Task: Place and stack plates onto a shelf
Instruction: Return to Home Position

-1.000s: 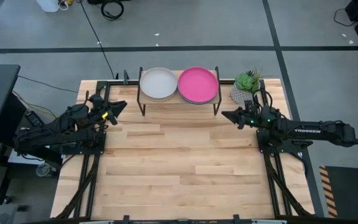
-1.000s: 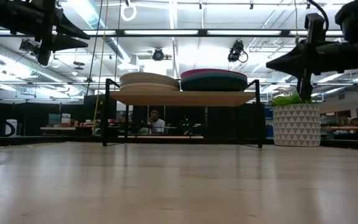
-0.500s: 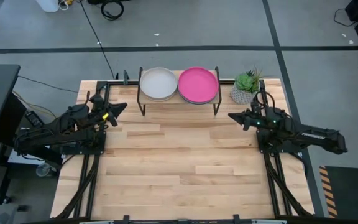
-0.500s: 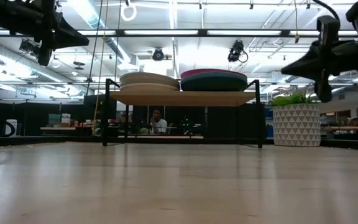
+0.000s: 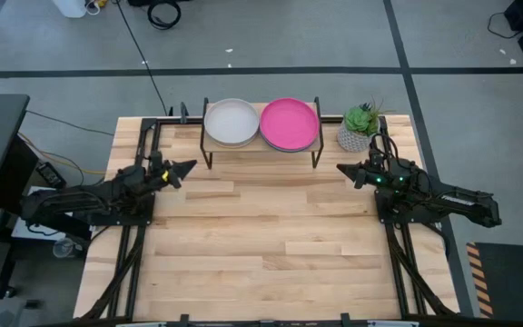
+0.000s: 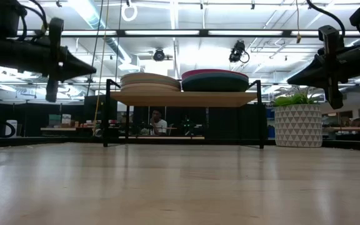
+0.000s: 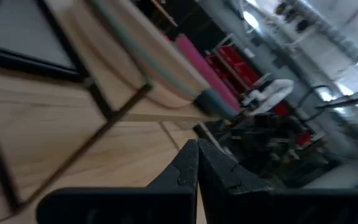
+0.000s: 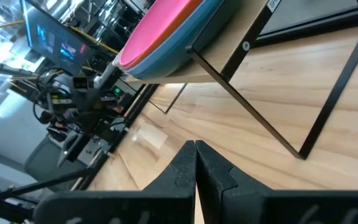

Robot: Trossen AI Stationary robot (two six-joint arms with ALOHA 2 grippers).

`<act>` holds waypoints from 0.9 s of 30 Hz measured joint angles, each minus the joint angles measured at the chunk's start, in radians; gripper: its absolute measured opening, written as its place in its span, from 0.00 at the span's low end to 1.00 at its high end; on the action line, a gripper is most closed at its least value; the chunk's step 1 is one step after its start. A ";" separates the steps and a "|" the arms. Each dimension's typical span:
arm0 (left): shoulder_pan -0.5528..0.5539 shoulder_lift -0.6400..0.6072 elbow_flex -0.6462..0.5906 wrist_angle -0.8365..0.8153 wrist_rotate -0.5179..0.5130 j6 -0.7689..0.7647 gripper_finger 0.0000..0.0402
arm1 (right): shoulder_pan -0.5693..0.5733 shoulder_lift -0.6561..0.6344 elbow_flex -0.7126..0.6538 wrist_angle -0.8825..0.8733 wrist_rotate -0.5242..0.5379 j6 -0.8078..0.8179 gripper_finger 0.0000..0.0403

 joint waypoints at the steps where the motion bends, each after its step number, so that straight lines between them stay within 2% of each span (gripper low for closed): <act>1: 0.000 -0.001 0.000 -0.017 -0.011 0.006 0.02 | 0.000 0.000 0.000 0.000 -0.004 0.007 0.02; 4: 0.002 0.000 -0.002 -0.020 -0.027 0.017 0.02 | 0.000 0.000 0.000 -0.001 -0.011 -0.009 0.03; 7: 0.003 0.000 -0.002 -0.039 -0.045 0.011 0.02 | 0.000 0.000 0.000 -0.001 -0.047 -0.119 0.05; 9: 0.002 0.000 -0.002 -0.080 -0.060 0.001 0.02 | 0.000 0.000 0.000 -0.002 -0.076 -0.240 0.06; 12: 0.003 0.003 -0.001 -0.156 -0.065 0.034 0.02 | 0.000 0.000 0.000 -0.001 -0.108 -0.515 0.07; 15: 0.002 0.034 0.002 -0.168 0.011 0.389 0.03 | 0.000 0.000 0.000 0.006 -0.113 -0.680 0.07; 19: 0.001 0.060 0.002 -0.169 0.062 0.754 0.05 | 0.000 0.000 0.000 0.014 -0.112 -0.713 0.07; 23: 0.001 0.065 0.001 -0.169 0.063 0.905 0.06 | 0.000 0.000 0.000 0.014 -0.112 -0.713 0.07; 27: 0.002 0.066 0.001 -0.165 0.065 0.901 0.06 | 0.000 0.000 0.000 0.014 -0.112 -0.713 0.07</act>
